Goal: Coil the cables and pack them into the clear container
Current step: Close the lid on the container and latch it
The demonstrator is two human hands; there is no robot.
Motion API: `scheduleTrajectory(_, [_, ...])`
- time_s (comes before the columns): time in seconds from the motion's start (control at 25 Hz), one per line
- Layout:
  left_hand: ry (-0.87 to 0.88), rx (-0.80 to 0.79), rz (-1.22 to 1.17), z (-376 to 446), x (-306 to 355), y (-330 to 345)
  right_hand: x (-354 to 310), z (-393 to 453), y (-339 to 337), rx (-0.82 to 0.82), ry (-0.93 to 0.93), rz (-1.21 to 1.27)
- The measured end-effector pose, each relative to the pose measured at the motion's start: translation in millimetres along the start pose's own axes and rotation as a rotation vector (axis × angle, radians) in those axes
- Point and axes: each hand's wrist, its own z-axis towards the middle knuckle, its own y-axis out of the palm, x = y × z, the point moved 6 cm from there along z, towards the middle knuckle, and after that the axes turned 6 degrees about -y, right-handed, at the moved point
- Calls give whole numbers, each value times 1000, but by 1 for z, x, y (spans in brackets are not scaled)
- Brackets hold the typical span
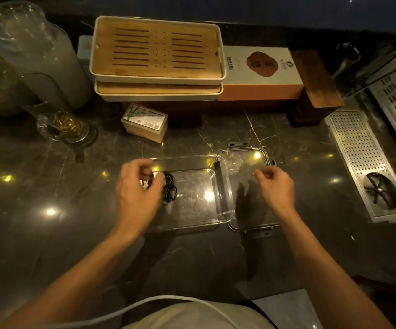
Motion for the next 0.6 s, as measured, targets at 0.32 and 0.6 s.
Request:
scheduleTrajectory(0.32, [-93,-848,-25,-104,39,150,82,13,-17,-45,162,-210])
scheduleTrajectory(0.6, [-507,-658,2,-130,-3,198,102,25,-12,-72,129,-172])
